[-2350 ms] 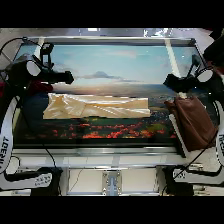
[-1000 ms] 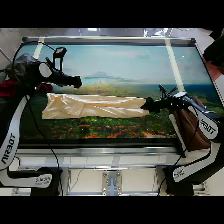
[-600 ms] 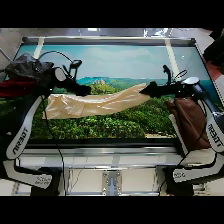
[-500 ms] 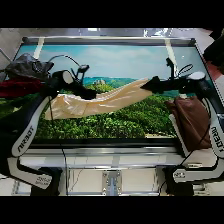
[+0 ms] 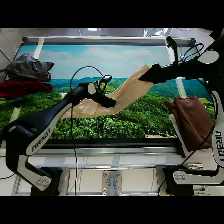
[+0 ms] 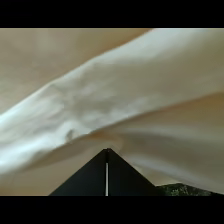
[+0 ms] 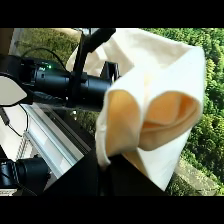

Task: Fold the shirts.

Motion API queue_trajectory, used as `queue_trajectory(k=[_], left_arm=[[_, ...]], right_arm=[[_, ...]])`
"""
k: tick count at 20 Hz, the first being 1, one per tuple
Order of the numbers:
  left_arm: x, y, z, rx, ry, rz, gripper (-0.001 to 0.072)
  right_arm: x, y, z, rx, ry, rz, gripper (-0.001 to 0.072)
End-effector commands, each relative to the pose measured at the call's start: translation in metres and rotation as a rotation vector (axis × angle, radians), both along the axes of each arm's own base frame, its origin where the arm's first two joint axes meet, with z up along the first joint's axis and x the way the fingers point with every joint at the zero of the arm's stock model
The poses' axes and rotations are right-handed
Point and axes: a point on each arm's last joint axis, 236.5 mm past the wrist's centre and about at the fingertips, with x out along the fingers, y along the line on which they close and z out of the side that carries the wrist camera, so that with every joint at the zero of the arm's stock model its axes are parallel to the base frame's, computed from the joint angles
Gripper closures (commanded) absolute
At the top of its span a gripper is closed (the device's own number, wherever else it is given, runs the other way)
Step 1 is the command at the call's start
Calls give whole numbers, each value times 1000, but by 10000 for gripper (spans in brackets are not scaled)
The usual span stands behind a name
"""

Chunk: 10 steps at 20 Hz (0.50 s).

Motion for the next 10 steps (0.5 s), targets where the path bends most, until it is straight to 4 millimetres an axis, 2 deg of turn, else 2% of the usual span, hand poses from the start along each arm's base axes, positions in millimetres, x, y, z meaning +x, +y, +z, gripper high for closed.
queue_trajectory(k=[1, 3, 6, 8, 9, 10], left_arm=[[36, 52, 53, 18, -142, 79, 691], [51, 122, 103, 60, -220, 173, 690], [53, 212, 169, 74, -319, 340, 691], [48, 258, 202, 76, -380, 441, 691], [44, 277, 213, 81, -396, 481, 690], [40, 292, 219, 86, -403, 512, 691]], right_arm=[[-5, 41, -1, -36, -36, 41, 697], [-3, 83, -5, -20, -78, 61, 698], [6, 161, -15, 22, -161, 63, 698], [9, 215, -24, 57, -207, 56, 696], [12, 241, -27, 82, -235, 42, 695], [12, 264, -27, 112, -255, 30, 661]])
